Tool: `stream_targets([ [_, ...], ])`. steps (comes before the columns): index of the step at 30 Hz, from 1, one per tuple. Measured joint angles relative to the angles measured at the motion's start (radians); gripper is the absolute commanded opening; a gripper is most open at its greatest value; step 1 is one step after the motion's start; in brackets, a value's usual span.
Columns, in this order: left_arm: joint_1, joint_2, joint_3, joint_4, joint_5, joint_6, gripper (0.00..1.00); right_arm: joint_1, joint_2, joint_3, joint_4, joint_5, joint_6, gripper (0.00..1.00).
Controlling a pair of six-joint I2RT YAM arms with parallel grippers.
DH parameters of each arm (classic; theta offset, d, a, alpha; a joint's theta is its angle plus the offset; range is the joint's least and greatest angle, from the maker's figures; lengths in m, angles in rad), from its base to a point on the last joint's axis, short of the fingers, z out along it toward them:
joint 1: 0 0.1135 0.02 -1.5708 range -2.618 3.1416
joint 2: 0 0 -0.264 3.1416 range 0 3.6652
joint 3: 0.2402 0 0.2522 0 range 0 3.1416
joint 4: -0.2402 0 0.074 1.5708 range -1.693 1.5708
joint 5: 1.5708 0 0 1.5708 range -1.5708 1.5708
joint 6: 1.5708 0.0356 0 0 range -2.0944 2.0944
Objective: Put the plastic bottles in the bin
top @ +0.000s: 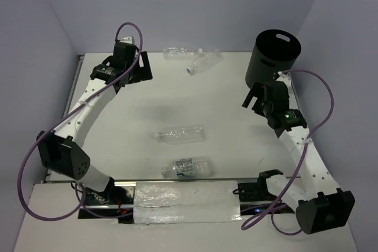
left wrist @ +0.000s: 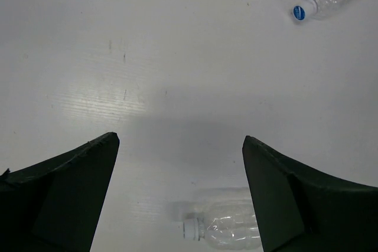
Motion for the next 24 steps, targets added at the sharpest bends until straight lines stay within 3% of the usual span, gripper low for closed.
stream_targets([
  [12, 0.004, 0.144, 0.133, -0.109, -0.070, -0.198, 0.99, 0.000, -0.029, -0.044, -0.002, 0.005, 0.022, 1.00],
  [24, 0.049, 0.421, 0.309, 0.030, 0.129, -0.561, 0.99, 0.000, -0.088, -0.054, -0.008, -0.014, 0.040, 1.00],
])
